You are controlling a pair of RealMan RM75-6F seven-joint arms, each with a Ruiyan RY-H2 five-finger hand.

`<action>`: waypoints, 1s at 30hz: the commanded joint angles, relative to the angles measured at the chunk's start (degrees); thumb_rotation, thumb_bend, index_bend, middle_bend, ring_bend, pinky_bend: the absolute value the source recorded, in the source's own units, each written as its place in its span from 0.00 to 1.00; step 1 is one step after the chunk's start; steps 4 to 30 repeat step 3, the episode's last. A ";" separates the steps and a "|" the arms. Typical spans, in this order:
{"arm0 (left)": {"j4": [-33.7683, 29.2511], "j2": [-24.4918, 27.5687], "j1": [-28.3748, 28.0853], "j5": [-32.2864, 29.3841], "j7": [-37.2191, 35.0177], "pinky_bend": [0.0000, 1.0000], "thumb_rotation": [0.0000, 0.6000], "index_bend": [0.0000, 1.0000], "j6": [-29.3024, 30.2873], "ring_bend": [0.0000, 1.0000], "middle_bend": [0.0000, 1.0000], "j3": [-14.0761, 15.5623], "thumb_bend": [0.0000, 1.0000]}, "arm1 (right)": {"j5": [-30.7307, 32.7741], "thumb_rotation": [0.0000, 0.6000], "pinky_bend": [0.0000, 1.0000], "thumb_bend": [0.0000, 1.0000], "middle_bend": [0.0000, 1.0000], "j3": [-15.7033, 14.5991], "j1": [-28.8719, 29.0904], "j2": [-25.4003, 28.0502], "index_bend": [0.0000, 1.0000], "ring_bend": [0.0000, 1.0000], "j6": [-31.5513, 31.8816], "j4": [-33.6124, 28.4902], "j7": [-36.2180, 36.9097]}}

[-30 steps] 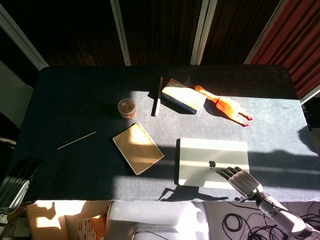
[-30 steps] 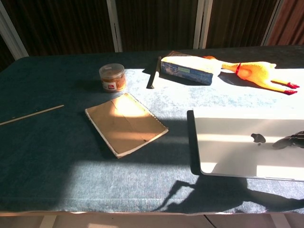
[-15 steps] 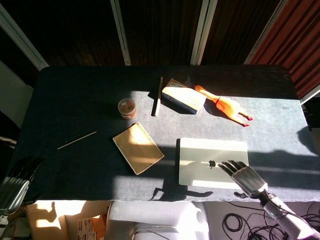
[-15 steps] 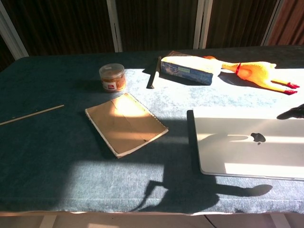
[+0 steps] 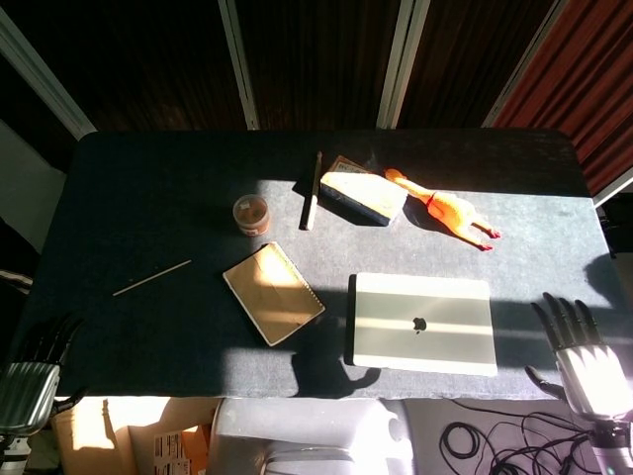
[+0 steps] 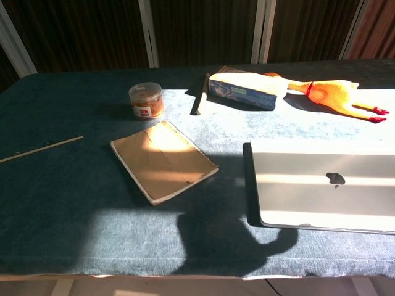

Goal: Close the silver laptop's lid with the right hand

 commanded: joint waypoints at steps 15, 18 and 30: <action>0.38 -0.75 0.34 0.36 -1.35 0.09 1.00 0.00 -0.06 0.00 0.02 0.00 0.05 | -0.34 1.00 0.00 0.10 0.00 1.10 -0.46 -1.29 0.00 0.00 -0.27 0.28 -1.31; 0.38 -0.75 0.34 0.36 -1.35 0.09 1.00 0.00 -0.06 0.00 0.02 0.00 0.05 | -0.34 1.00 0.00 0.10 0.00 1.10 -0.46 -1.29 0.00 0.00 -0.27 0.28 -1.31; 0.38 -0.75 0.34 0.36 -1.35 0.09 1.00 0.00 -0.06 0.00 0.02 0.00 0.05 | -0.34 1.00 0.00 0.10 0.00 1.10 -0.46 -1.29 0.00 0.00 -0.27 0.28 -1.31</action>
